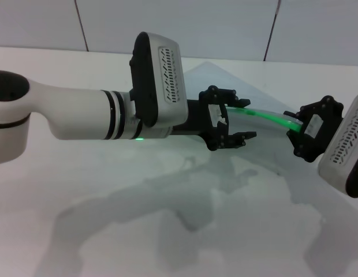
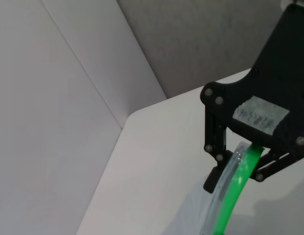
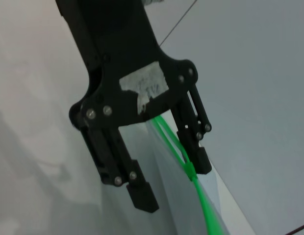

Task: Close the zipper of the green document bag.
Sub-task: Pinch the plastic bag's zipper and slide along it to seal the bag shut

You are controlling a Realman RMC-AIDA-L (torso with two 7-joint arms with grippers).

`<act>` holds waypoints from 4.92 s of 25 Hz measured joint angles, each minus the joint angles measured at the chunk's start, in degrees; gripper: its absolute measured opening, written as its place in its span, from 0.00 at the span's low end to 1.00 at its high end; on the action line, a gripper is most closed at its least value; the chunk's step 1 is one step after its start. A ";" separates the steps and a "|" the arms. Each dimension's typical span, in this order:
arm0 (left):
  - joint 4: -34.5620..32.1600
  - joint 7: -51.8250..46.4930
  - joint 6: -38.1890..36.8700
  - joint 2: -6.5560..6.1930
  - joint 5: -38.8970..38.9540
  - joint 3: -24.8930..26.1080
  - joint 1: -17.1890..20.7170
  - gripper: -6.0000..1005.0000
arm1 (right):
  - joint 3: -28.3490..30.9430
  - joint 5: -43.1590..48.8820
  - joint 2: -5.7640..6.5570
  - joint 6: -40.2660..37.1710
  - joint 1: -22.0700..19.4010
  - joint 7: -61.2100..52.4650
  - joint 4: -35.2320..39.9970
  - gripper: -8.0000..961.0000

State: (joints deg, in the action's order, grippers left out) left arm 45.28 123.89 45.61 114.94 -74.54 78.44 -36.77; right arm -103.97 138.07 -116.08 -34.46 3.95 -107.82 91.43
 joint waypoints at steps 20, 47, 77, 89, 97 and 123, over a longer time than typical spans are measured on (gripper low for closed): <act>2.86 0.02 -1.05 0.11 -0.70 1.20 0.76 0.49 | 0.44 0.01 -0.02 -0.27 0.17 -1.26 0.41 0.06; 2.53 0.36 -2.02 0.73 -0.86 1.07 0.29 0.22 | 0.54 0.13 0.07 -1.76 1.68 -2.65 0.42 0.06; 1.91 1.98 -6.78 1.30 -0.44 1.22 1.47 0.09 | 0.84 0.08 -0.03 -1.36 1.19 -2.75 1.54 0.06; -0.89 2.16 -8.04 1.22 -0.34 4.43 2.57 0.09 | 2.17 0.08 -0.11 -1.35 0.52 -2.74 1.74 0.07; -1.70 2.42 -8.06 0.93 -0.39 7.44 3.81 0.09 | 3.83 0.00 -0.20 -1.06 -0.28 -3.19 1.82 0.08; -4.39 2.50 -10.59 1.15 -0.50 13.89 7.41 0.09 | 8.08 0.08 -0.29 4.07 -1.70 -4.03 0.37 0.14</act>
State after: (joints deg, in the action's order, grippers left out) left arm 40.90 126.39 35.02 116.09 -75.04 92.33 -29.36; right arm -95.89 138.15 -116.37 -30.39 2.25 -111.86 91.80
